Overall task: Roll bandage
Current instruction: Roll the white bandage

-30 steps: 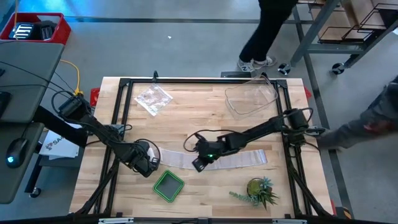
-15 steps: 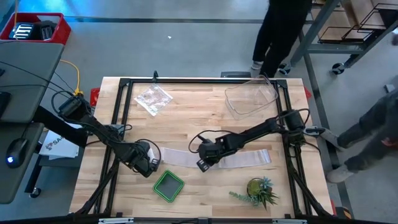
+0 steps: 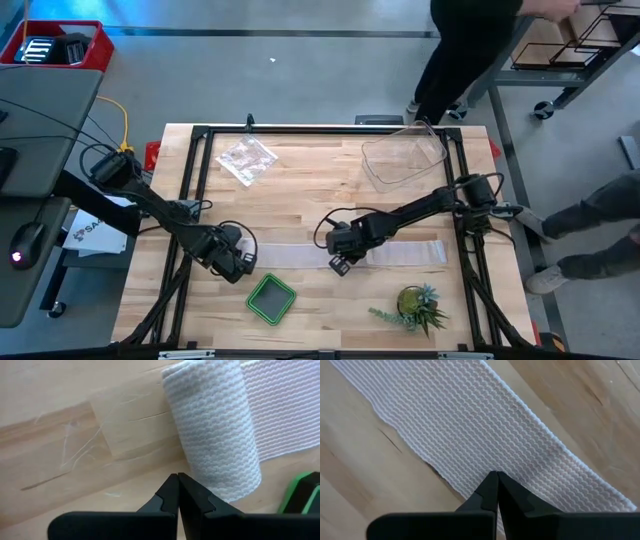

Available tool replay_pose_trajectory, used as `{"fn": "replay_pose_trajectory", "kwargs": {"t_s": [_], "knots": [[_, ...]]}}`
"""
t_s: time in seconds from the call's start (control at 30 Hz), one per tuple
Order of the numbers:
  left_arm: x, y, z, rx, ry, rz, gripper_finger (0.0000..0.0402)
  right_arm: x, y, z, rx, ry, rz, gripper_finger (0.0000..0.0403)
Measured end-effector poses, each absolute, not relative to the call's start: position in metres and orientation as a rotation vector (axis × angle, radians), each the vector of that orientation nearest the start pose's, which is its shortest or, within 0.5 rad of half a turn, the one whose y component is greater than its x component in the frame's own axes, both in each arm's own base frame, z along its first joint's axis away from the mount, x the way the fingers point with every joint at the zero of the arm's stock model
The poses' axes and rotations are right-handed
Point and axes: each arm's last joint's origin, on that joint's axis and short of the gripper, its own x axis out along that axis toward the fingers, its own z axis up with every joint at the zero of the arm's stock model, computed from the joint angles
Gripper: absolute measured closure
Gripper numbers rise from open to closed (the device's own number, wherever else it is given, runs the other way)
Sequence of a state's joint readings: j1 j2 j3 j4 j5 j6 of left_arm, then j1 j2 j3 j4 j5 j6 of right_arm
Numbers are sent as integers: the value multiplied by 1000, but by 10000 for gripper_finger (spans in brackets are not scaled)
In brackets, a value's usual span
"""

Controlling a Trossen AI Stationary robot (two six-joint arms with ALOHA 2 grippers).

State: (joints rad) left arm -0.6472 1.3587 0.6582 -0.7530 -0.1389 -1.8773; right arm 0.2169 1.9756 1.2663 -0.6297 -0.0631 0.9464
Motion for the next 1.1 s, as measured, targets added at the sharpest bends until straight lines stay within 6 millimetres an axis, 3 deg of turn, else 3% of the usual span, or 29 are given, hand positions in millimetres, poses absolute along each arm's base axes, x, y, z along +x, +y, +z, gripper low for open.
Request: {"fn": "replay_pose_trajectory", "kwargs": {"t_s": [0.77, 1.1], "knots": [[163, -118, 154, -969, 1180, 866, 401, 340, 90, 138, 590, 1547, -411, 403], [163, -118, 154, -970, 1179, 865, 401, 337, 92, 141, 619, 1546, -451, 403]]}}
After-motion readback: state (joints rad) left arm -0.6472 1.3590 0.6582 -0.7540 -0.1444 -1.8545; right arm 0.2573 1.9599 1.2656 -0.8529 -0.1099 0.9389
